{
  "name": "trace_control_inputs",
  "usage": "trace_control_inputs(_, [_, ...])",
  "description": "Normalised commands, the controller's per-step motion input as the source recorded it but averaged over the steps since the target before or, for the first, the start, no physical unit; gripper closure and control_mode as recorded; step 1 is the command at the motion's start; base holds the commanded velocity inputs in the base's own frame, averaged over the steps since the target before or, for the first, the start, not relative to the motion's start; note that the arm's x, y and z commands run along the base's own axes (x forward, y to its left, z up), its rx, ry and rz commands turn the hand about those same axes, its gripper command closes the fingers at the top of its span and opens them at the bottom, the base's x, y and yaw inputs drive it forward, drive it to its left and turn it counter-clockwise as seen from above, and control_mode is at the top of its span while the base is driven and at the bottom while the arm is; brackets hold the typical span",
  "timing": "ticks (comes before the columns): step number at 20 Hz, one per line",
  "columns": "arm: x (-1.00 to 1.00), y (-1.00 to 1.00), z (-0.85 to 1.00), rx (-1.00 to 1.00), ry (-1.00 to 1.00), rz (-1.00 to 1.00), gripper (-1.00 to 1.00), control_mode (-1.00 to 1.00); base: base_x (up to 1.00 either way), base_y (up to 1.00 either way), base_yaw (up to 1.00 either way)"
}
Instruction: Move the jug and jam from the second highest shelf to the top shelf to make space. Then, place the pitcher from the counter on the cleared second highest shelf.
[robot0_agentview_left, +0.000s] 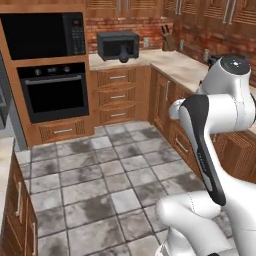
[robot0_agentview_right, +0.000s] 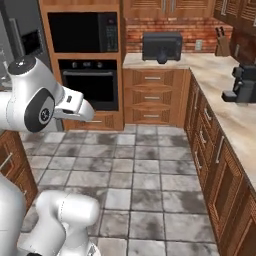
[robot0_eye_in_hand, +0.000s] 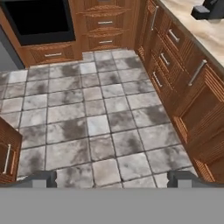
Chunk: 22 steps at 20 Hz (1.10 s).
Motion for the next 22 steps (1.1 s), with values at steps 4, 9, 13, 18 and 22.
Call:
trace_control_inputs(4, [0.0, 0.0, 0.0, 0.0, 0.0, 0.0, -1.0, 1.0, 1.0, -0.25, 0.12])
trace_control_inputs(9, [0.0, 0.0, 0.0, 0.0, 0.0, 0.0, -1.0, 1.0, 1.0, -0.35, 0.08])
trace_control_inputs(13, [0.0, 0.0, 0.0, 0.0, 0.0, 0.0, -1.0, 1.0, 1.0, -0.48, 0.05])
trace_control_inputs(18, [0.0, 0.0, 0.0, 0.0, 0.0, 0.0, -1.0, 1.0, 1.0, -0.47, 0.09])
trace_control_inputs(22, [0.0, 0.0, 0.0, 0.0, 0.0, 0.0, -1.0, 1.0, 1.0, -0.39, 0.16])
